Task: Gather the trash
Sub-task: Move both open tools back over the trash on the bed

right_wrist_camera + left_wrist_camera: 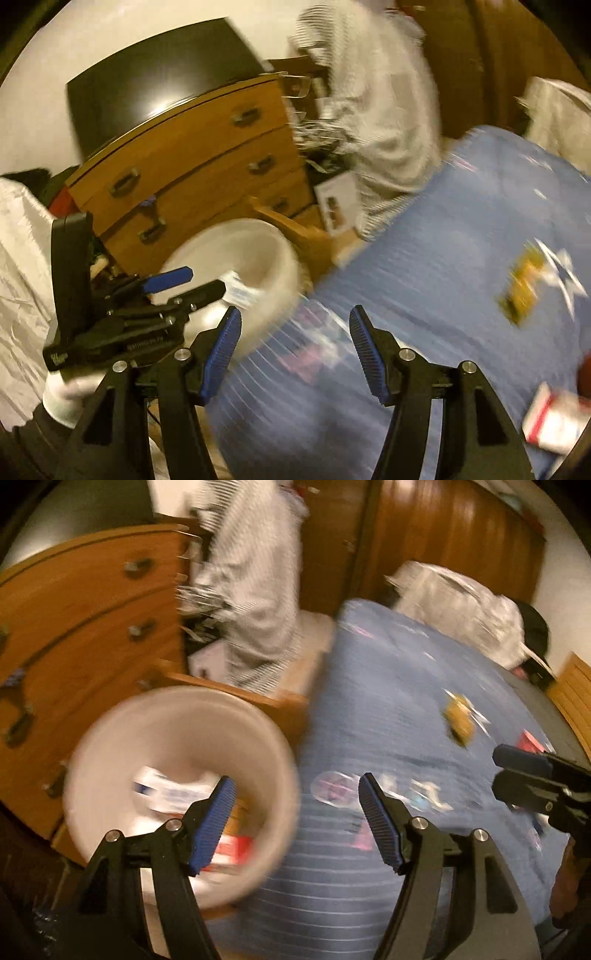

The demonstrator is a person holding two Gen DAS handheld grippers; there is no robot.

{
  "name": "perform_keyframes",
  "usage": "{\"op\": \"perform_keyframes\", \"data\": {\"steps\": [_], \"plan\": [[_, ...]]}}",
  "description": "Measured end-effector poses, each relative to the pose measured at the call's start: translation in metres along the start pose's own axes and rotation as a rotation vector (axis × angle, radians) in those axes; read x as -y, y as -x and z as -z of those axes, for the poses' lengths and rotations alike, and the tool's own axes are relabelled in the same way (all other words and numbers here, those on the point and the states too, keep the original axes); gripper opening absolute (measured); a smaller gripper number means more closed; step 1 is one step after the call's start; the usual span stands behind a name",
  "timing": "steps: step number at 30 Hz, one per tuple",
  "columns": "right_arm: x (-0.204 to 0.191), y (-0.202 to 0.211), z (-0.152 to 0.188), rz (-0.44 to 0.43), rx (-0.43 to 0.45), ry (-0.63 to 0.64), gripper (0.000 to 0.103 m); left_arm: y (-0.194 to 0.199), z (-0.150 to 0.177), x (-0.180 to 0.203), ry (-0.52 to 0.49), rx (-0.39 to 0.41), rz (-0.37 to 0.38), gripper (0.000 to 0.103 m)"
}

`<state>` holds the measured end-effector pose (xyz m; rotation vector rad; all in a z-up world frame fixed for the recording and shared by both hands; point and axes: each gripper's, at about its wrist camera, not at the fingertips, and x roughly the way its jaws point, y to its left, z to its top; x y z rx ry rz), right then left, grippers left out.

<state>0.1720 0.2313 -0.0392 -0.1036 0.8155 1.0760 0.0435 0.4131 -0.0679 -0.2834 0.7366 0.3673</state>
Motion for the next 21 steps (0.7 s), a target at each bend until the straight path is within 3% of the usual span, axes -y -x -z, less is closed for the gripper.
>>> {"op": "perform_keyframes", "data": {"steps": [5, 10, 14, 16, 21], "plan": [[0.101, 0.06, 0.078, 0.171, 0.0, -0.097, 0.062, -0.034, 0.025, 0.07, -0.062, -0.081, 0.106, 0.066], [0.196, 0.096, 0.141, 0.23, -0.049, -0.278, 0.062, -0.049, 0.039, 0.127, -0.14, -0.122, 0.16, 0.066], [0.235, 0.131, 0.172, 0.274, -0.024, -0.342, 0.062, -0.051, 0.043, 0.167, -0.211, -0.133, 0.181, 0.067], [0.254, 0.152, 0.187, 0.303, -0.007, -0.368, 0.062, -0.053, 0.044, 0.188, -0.261, -0.132, 0.196, 0.075], [0.31, 0.203, 0.222, 0.416, 0.012, -0.422, 0.063, -0.061, 0.043, 0.252, -0.475, -0.118, 0.266, 0.077]]}}
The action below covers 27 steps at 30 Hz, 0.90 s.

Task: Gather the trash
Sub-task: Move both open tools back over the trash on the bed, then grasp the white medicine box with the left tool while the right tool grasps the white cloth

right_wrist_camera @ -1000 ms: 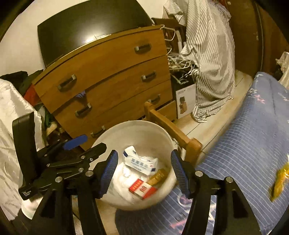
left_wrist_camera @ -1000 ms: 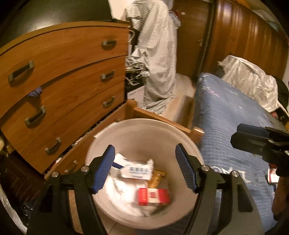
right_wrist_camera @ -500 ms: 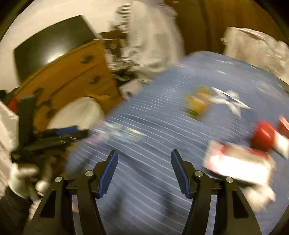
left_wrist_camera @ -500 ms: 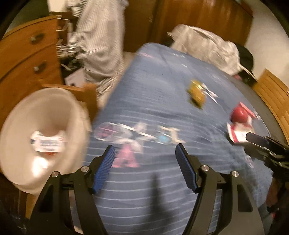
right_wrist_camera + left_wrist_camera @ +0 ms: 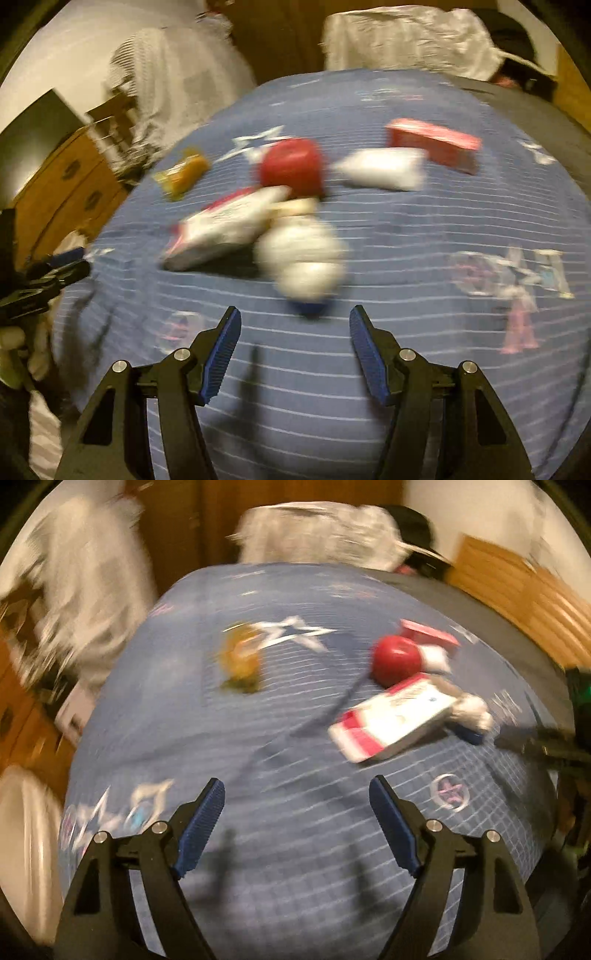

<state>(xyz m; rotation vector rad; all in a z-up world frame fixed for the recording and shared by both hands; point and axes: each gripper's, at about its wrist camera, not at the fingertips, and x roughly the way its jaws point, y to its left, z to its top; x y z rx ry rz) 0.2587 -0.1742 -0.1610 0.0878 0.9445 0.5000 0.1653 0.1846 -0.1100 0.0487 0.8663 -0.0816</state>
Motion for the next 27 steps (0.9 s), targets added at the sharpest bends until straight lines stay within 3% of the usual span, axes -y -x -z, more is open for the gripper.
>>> {"op": "perform_keyframes", "data": {"steps": [3, 5, 8, 12, 17, 23, 24, 27], "plan": [[0.03, 0.011, 0.002, 0.014, 0.012, -0.021, 0.066, -0.016, -0.02, 0.034, -0.169, 0.003, 0.047, 0.078], [0.034, 0.014, 0.004, -0.013, 0.005, 0.0, 0.071, -0.026, -0.033, 0.055, -0.281, 0.0, 0.116, 0.078], [0.019, 0.011, 0.001, -0.057, -0.014, 0.074, 0.075, -0.042, -0.051, 0.073, -0.41, -0.011, 0.19, 0.078], [-0.02, 0.002, -0.015, -0.094, -0.033, 0.17, 0.077, -0.064, -0.065, 0.084, -0.501, -0.044, 0.248, 0.081], [-0.044, -0.01, -0.036, -0.097, -0.068, 0.256, 0.08, -0.09, -0.064, 0.086, -0.546, -0.117, 0.301, 0.082], [-0.049, -0.031, -0.043, -0.074, -0.118, 0.309, 0.08, -0.107, -0.06, 0.084, -0.524, -0.136, 0.32, 0.081], [-0.048, -0.034, -0.045, -0.072, -0.12, 0.306, 0.08, -0.109, -0.06, 0.085, -0.519, -0.138, 0.326, 0.074], [-0.046, -0.036, -0.045, -0.081, -0.111, 0.288, 0.08, -0.109, -0.057, 0.084, -0.473, -0.121, 0.315, 0.071]]}}
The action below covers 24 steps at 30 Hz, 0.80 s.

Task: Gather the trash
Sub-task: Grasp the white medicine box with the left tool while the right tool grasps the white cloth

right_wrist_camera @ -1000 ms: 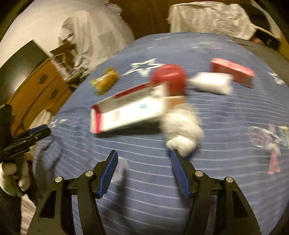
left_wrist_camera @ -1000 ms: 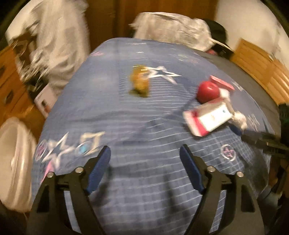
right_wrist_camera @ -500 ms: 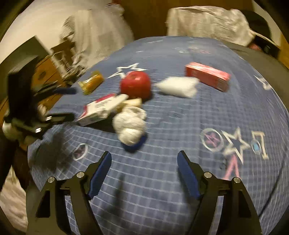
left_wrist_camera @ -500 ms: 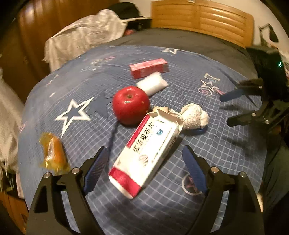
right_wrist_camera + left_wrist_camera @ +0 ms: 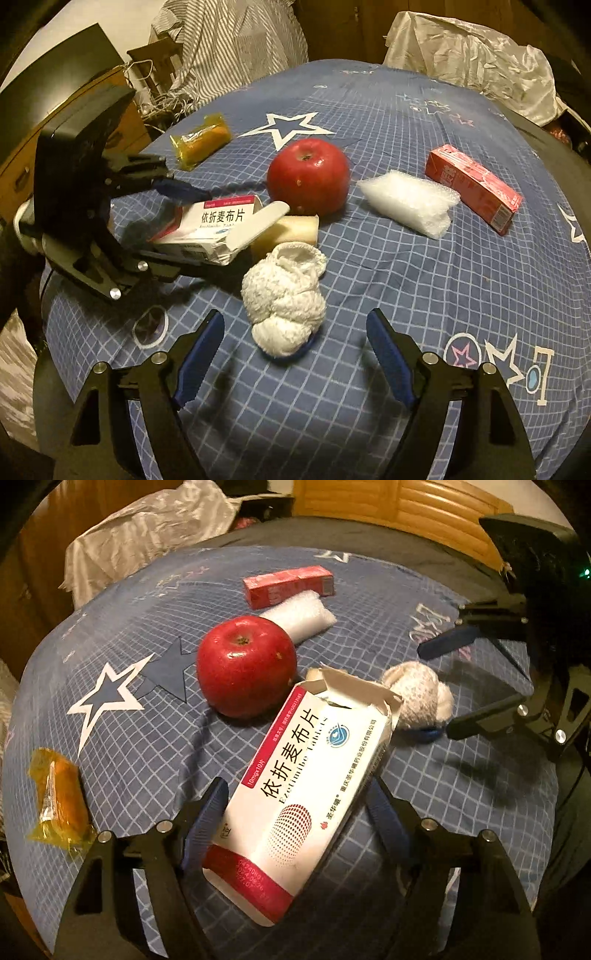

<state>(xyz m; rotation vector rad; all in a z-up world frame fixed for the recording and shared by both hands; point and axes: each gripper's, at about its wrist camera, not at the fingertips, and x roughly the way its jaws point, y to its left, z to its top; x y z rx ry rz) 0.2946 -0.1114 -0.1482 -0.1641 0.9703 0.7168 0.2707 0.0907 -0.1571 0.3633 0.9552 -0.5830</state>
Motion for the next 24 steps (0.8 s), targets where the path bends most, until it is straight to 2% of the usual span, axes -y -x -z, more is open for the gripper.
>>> {"op": "perform_keyframes", "data": {"steps": [4, 7, 12, 17, 24], "plan": [[0.0, 0.0, 0.003, -0.013, 0.017, -0.02, 0.08, 0.011, 0.011, 0.003, 0.041, -0.004, -0.039, 0.064], [-0.003, 0.002, 0.007, -0.024, 0.027, -0.015, 0.08, 0.022, 0.031, 0.006, 0.082, -0.03, -0.089, 0.063], [-0.009, 0.003, 0.006, -0.012, 0.025, 0.016, 0.08, 0.037, 0.053, 0.008, 0.122, -0.039, -0.124, 0.066], [-0.016, -0.008, -0.007, 0.017, -0.009, 0.062, 0.08, 0.028, 0.051, 0.019, 0.076, -0.062, -0.167, 0.073], [-0.012, -0.037, -0.019, 0.05, -0.083, 0.075, 0.08, 0.017, 0.041, 0.012, 0.104, -0.064, -0.141, 0.075]]}}
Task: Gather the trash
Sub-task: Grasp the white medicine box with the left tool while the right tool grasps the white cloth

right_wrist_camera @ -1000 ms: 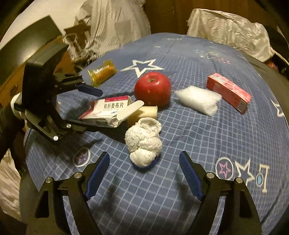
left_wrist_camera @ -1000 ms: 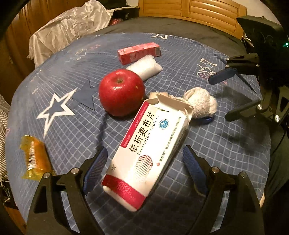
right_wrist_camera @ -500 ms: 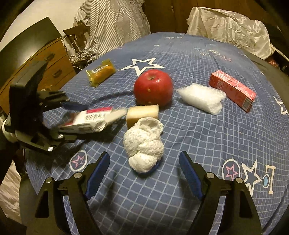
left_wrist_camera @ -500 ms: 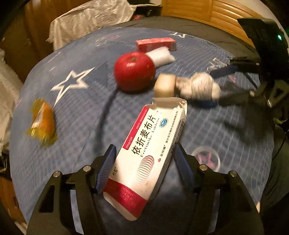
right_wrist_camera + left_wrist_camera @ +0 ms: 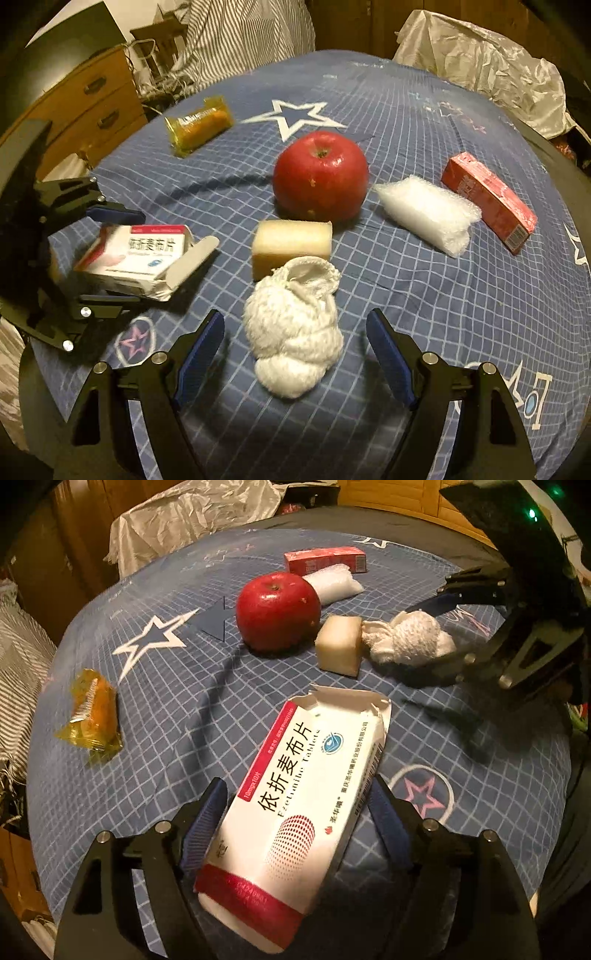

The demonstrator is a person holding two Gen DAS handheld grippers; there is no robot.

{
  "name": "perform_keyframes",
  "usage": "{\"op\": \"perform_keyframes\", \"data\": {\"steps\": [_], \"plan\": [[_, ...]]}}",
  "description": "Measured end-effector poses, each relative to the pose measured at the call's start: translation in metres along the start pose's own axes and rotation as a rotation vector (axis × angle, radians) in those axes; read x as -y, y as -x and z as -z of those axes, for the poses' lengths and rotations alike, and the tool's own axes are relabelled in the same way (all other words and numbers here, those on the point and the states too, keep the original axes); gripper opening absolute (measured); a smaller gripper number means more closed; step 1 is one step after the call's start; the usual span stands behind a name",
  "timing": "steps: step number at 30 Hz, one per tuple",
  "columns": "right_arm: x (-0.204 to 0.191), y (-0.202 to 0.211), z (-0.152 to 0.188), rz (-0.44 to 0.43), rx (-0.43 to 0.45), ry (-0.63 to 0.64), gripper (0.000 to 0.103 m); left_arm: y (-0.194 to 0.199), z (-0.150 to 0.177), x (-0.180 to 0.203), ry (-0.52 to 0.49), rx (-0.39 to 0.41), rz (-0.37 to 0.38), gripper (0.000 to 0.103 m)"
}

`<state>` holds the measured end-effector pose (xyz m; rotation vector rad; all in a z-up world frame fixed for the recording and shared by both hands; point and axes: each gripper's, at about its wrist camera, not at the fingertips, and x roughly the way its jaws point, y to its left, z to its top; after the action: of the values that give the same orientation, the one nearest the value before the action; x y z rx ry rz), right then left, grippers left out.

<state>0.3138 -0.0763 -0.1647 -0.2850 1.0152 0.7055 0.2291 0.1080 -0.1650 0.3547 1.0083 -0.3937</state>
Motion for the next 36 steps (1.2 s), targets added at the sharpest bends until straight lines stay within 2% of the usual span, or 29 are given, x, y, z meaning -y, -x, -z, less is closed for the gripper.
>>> {"op": "perform_keyframes", "data": {"steps": [1, 3, 4, 8, 10, 15, 23, 30, 36], "plan": [[0.0, -0.003, 0.0, 0.006, -0.005, 0.001, 0.077, -0.002, 0.0, -0.002, 0.009, -0.003, 0.01, 0.075], [-0.002, -0.007, 0.002, 0.005, -0.015, 0.001, 0.062, -0.006, -0.001, -0.005, 0.027, -0.005, 0.025, 0.074], [-0.003, -0.008, 0.003, 0.004, -0.014, 0.002, 0.054, -0.006, -0.001, -0.007, 0.035, -0.005, 0.032, 0.071], [-0.009, -0.007, 0.006, 0.022, 0.012, -0.006, 0.043, -0.007, -0.002, -0.004, 0.053, 0.014, 0.03, 0.06], [-0.013, -0.004, 0.01, 0.043, 0.037, -0.015, 0.041, -0.003, 0.001, 0.002, 0.066, 0.022, 0.006, 0.055], [-0.019, 0.01, 0.026, 0.064, 0.103, -0.051, 0.04, 0.009, 0.012, 0.014, 0.134, 0.058, -0.04, 0.053], [-0.027, 0.06, 0.063, 0.064, 0.256, -0.156, 0.04, 0.041, 0.033, 0.019, 0.268, 0.119, -0.125, 0.051], [-0.033, 0.109, 0.088, 0.113, 0.39, -0.221, 0.04, 0.084, 0.036, 0.025, 0.386, 0.227, -0.209, 0.051], [-0.042, 0.16, 0.099, 0.18, 0.519, -0.235, 0.04, 0.119, 0.026, 0.045, 0.423, 0.337, -0.274, 0.051]]}}
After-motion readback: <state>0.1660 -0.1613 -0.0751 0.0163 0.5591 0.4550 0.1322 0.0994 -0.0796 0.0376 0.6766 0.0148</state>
